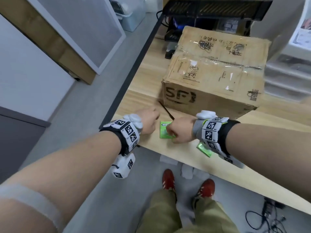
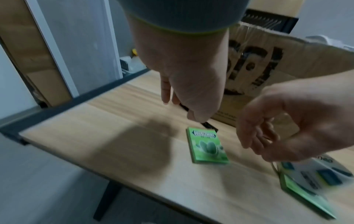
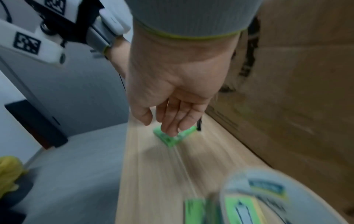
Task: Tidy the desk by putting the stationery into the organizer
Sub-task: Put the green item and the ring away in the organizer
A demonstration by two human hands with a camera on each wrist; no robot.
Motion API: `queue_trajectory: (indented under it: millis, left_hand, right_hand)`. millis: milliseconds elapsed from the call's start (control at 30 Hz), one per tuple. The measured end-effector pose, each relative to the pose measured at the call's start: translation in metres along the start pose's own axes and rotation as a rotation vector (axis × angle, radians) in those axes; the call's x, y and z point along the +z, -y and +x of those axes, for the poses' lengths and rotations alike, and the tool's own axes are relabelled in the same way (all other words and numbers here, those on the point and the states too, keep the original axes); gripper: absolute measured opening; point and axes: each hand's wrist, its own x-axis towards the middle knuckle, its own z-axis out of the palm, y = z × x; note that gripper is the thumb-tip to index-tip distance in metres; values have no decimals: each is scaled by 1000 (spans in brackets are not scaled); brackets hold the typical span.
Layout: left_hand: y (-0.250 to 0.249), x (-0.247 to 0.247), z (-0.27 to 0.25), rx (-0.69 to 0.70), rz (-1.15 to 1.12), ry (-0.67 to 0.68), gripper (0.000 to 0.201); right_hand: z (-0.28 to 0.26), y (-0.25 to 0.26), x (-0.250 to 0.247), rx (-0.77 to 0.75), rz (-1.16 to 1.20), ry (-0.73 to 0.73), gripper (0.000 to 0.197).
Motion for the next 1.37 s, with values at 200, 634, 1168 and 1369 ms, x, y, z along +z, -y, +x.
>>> queue_trajectory:
  millis: [200, 634, 1168, 1369]
  left_hand:
    - [-17, 32, 19, 89, -51, -9, 52]
    - [-58, 41, 42, 2, 94, 121, 76]
    - [-193, 6, 74, 479, 269, 169, 76]
    - [-222, 17, 83, 631, 440, 273, 84]
  right_hand:
    - [-14, -42, 48, 108, -61, 9, 64]
    - [-57, -58, 86, 520, -47, -75, 82]
    - [-140, -132, 114, 794, 87, -90, 62]
    - [-146, -140, 142, 754, 167, -153, 68]
